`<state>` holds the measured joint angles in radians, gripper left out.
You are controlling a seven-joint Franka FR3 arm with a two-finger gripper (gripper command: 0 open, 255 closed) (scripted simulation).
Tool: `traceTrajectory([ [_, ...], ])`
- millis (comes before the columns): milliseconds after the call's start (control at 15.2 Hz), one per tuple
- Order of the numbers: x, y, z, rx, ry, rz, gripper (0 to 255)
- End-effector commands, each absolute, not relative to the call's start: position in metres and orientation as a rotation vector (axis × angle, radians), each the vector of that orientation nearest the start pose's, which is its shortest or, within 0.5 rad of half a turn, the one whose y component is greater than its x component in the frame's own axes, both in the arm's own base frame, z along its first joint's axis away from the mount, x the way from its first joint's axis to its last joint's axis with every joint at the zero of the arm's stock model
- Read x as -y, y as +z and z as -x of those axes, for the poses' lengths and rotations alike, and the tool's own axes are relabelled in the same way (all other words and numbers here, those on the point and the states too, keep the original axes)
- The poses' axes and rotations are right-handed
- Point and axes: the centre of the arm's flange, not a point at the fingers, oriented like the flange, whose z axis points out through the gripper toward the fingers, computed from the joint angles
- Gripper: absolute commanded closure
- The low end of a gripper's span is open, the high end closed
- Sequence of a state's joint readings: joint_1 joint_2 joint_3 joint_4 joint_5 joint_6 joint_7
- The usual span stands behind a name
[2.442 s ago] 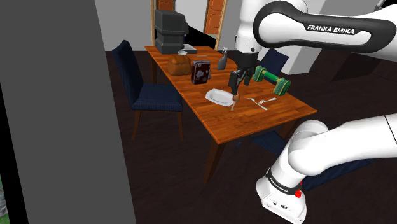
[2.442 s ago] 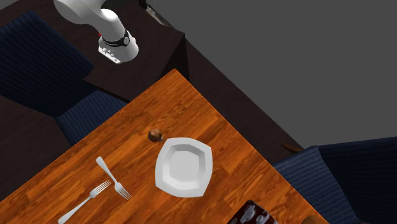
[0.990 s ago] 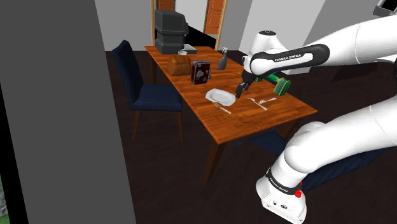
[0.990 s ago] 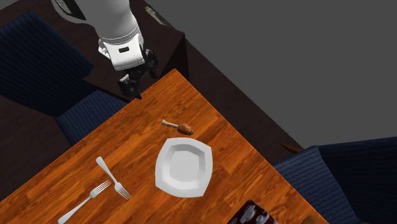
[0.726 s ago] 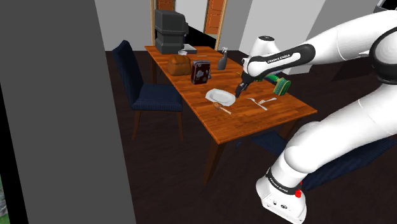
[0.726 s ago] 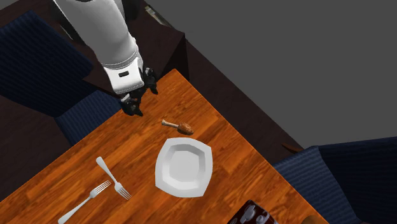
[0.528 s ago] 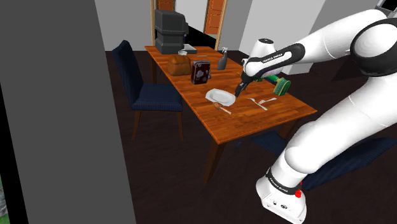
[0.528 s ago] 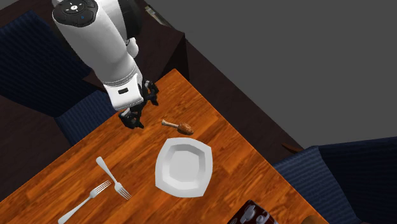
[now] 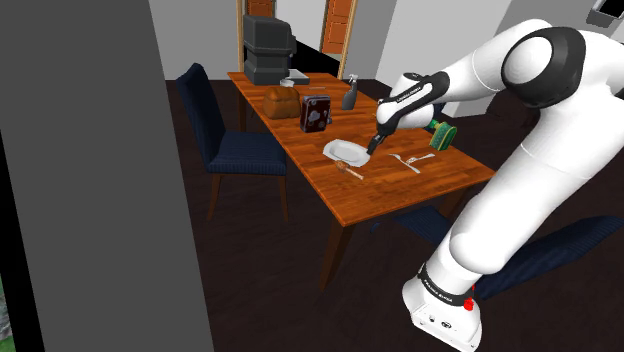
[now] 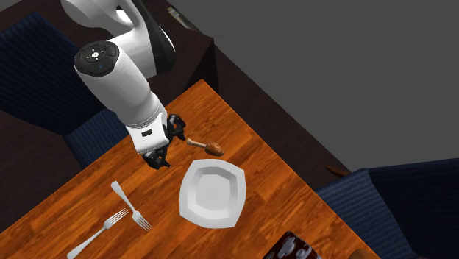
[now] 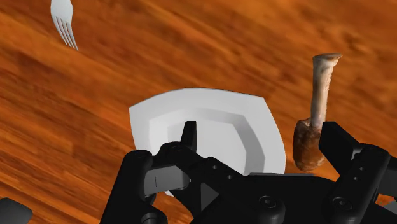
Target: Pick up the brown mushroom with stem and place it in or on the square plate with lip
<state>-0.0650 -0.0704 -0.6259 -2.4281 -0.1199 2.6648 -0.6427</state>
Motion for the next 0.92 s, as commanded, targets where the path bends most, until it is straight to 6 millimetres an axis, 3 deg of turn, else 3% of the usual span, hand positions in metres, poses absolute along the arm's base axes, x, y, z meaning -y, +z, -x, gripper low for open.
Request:
traceTrajectory([
  [0, 0.3226, 0.3468, -0.3944, 0.075, -0.36, 3.327, 0],
  [132, 0.3242, 0.3388, -0.3962, 0.075, -0.36, 3.327, 0],
  [594, 0.3242, 0.3389, -0.3962, 0.075, -0.36, 3.327, 0],
  [660, 0.3242, 0.3389, -0.3962, 0.075, -0.36, 3.327, 255],
  [858, 0.3242, 0.3389, -0.3962, 0.075, -0.36, 3.327, 255],
])
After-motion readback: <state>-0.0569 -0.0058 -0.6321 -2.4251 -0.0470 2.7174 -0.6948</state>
